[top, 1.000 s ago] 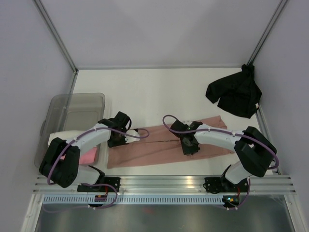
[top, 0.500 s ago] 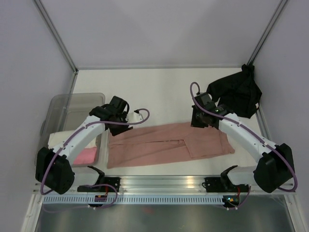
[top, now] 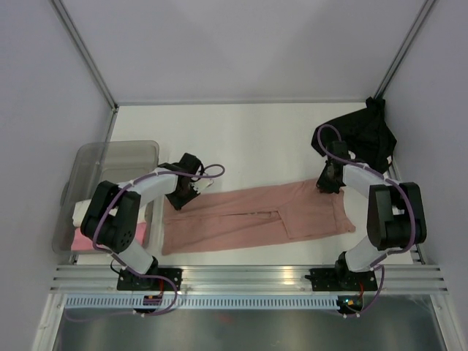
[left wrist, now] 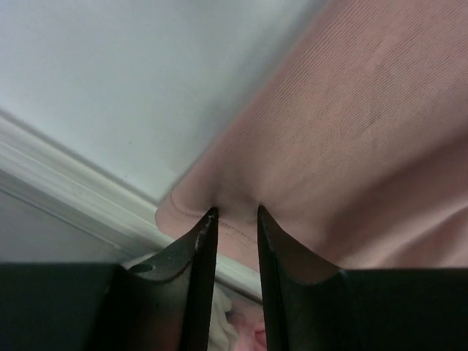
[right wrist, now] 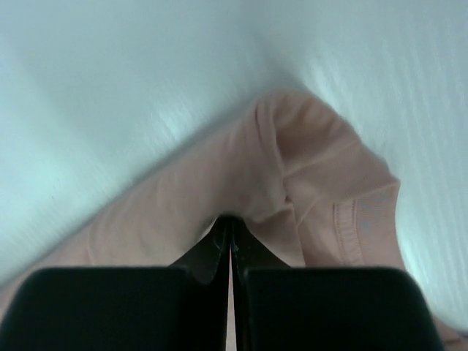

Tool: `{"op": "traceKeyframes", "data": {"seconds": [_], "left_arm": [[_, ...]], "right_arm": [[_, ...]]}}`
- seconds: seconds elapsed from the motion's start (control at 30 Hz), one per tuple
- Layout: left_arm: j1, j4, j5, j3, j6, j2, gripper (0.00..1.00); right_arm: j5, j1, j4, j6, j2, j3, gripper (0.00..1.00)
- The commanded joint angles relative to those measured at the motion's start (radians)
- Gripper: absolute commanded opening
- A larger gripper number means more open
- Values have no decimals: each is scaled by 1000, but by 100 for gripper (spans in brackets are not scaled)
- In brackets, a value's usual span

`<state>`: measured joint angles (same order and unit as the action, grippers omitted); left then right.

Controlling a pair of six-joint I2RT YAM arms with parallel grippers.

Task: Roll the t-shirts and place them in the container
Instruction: Fold the tshirt

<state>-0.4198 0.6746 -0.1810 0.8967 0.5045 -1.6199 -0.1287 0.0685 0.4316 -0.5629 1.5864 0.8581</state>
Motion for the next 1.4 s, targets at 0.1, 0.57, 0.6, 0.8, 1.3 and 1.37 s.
{"op": "traceKeyframes", "data": {"seconds": [0.1, 0.57, 0.6, 0.8, 1.3, 1.37], "left_arm": [[108, -116, -60, -74, -67, -103, 31], [125, -41, 83, -18, -47, 17, 34], [125, -26, 89, -3, -50, 28, 34], [125, 45, 120, 74, -67, 112, 36], [124, -52, 15, 25, -107, -72, 34], [119, -79, 63, -8, -107, -17, 33]], "right_arm": [[-57, -131, -73, 63, 194, 38, 0], [34, -76, -11, 182, 166, 231, 0], [37, -73, -1, 187, 123, 242, 0], [15, -73, 131, 163, -49, 256, 1], [101, -114, 33, -2, -100, -174, 0], [89, -115, 3, 11, -28, -142, 0]]}}
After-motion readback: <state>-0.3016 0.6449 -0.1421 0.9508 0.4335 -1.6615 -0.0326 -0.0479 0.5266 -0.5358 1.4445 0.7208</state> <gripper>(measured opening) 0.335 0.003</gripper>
